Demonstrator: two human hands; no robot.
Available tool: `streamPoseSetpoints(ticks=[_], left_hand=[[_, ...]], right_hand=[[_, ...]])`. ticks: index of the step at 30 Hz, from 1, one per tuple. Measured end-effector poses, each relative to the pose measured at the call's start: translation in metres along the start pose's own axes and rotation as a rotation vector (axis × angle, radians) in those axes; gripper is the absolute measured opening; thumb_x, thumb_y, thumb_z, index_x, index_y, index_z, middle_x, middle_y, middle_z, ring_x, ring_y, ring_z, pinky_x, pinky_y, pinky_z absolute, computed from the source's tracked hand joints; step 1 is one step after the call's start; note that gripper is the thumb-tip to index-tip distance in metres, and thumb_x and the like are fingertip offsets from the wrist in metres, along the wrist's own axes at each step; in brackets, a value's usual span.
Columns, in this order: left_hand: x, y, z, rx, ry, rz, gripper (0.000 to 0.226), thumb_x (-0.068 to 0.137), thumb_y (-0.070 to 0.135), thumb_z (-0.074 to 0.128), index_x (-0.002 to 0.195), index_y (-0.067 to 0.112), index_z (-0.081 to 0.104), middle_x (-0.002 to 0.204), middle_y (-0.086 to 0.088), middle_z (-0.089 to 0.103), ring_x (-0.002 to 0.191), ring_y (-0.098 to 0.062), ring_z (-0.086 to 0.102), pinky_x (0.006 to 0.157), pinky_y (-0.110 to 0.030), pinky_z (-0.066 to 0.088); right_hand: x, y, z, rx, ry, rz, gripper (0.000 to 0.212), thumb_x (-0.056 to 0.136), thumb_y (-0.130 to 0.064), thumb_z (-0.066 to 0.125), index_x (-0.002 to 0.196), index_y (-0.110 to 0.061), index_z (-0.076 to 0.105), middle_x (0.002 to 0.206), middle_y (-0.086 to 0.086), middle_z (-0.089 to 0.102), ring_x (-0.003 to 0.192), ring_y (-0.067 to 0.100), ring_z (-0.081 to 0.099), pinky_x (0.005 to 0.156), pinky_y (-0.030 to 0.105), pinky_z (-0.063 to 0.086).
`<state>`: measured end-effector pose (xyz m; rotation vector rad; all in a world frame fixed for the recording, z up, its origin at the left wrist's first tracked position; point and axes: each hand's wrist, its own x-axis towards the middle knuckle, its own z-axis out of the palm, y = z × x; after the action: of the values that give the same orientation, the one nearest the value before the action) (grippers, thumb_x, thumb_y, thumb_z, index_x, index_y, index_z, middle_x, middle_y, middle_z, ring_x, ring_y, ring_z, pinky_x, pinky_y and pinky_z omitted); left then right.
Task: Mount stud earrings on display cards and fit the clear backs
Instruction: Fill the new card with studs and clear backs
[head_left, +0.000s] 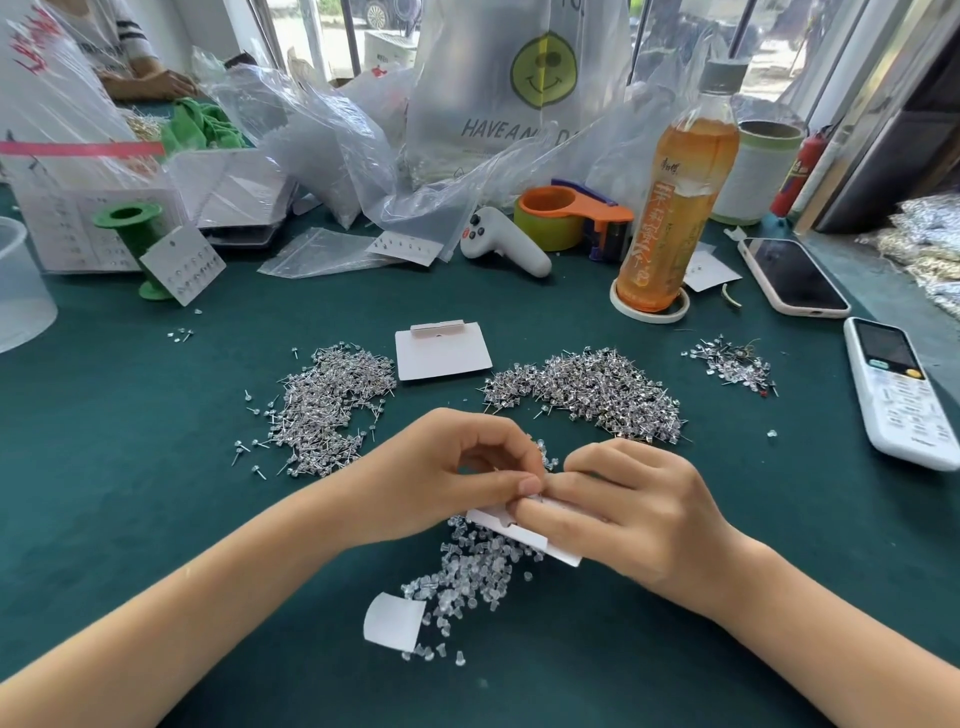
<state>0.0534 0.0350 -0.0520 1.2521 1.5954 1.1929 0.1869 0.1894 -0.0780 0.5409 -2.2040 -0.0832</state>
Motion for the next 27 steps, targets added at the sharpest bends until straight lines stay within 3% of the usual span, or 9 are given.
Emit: streamPoseSetpoints(ticks=[8, 13, 15, 16, 19, 22, 27], left_hand=[[0.000, 0.004, -0.002, 0.018, -0.040, 0.009, 0.006, 0.088, 0.005, 0.063, 0.087, 0.009, 0.067, 0.074, 0.008, 0.065, 0.067, -0.001, 0.057, 0.063, -0.012, 0.044], [0.000, 0.004, 0.000, -0.013, 0.009, 0.026, 0.010, 0.082, 0.019, 0.065, 0.087, 0.011, 0.067, 0.076, 0.003, 0.066, 0.070, -0.006, 0.058, 0.066, -0.016, 0.046], [0.000, 0.003, 0.000, -0.001, 0.031, 0.043, 0.011, 0.081, 0.022, 0.066, 0.086, 0.012, 0.068, 0.076, -0.002, 0.066, 0.071, -0.007, 0.059, 0.066, -0.017, 0.046], [0.001, 0.003, 0.000, 0.014, 0.040, 0.053, 0.012, 0.082, 0.023, 0.066, 0.086, 0.012, 0.068, 0.075, -0.006, 0.066, 0.070, -0.008, 0.058, 0.066, -0.017, 0.046], [0.000, 0.003, 0.001, 0.070, 0.060, 0.076, 0.012, 0.084, 0.023, 0.066, 0.087, 0.011, 0.068, 0.076, -0.009, 0.067, 0.069, -0.009, 0.058, 0.066, -0.020, 0.047], [0.000, 0.004, 0.001, 0.140, 0.069, 0.085, 0.009, 0.086, 0.018, 0.066, 0.088, 0.010, 0.068, 0.076, -0.006, 0.067, 0.068, -0.008, 0.057, 0.067, -0.029, 0.049], [-0.001, 0.006, 0.001, 0.232, 0.084, 0.073, 0.002, 0.086, 0.014, 0.068, 0.088, 0.013, 0.069, 0.076, 0.010, 0.067, 0.069, -0.004, 0.059, 0.070, -0.031, 0.052]], right_hand=[[-0.002, 0.000, 0.002, -0.008, 0.013, -0.037, 0.005, 0.085, -0.011, 0.071, 0.084, -0.014, 0.075, 0.063, -0.001, 0.061, 0.056, 0.020, 0.056, 0.060, 0.027, 0.051], [-0.002, 0.003, 0.004, 0.135, 0.065, 0.067, 0.008, 0.092, -0.008, 0.056, 0.099, -0.011, 0.054, 0.068, 0.002, 0.066, 0.069, 0.017, 0.056, 0.069, 0.024, 0.051], [-0.003, 0.005, 0.005, 0.176, 0.088, 0.154, 0.006, 0.092, -0.013, 0.057, 0.091, -0.009, 0.062, 0.068, 0.004, 0.064, 0.073, 0.014, 0.054, 0.072, 0.020, 0.047], [-0.004, 0.006, 0.005, 0.182, 0.088, 0.184, 0.017, 0.093, -0.015, 0.057, 0.082, -0.007, 0.067, 0.067, 0.004, 0.064, 0.072, 0.014, 0.055, 0.072, 0.021, 0.047], [-0.007, 0.007, 0.009, 0.157, 0.075, 0.176, 0.030, 0.089, -0.010, 0.063, 0.060, -0.005, 0.065, 0.064, 0.004, 0.065, 0.067, 0.019, 0.062, 0.067, 0.026, 0.051], [-0.009, 0.005, 0.011, 0.097, 0.097, 0.145, 0.025, 0.076, -0.001, 0.075, 0.055, -0.006, 0.062, 0.060, 0.003, 0.065, 0.063, 0.019, 0.064, 0.063, 0.029, 0.052], [-0.008, 0.004, 0.010, 0.099, 0.098, 0.137, 0.024, 0.074, -0.001, 0.077, 0.055, -0.006, 0.062, 0.060, 0.003, 0.065, 0.063, 0.019, 0.066, 0.062, 0.030, 0.054]])
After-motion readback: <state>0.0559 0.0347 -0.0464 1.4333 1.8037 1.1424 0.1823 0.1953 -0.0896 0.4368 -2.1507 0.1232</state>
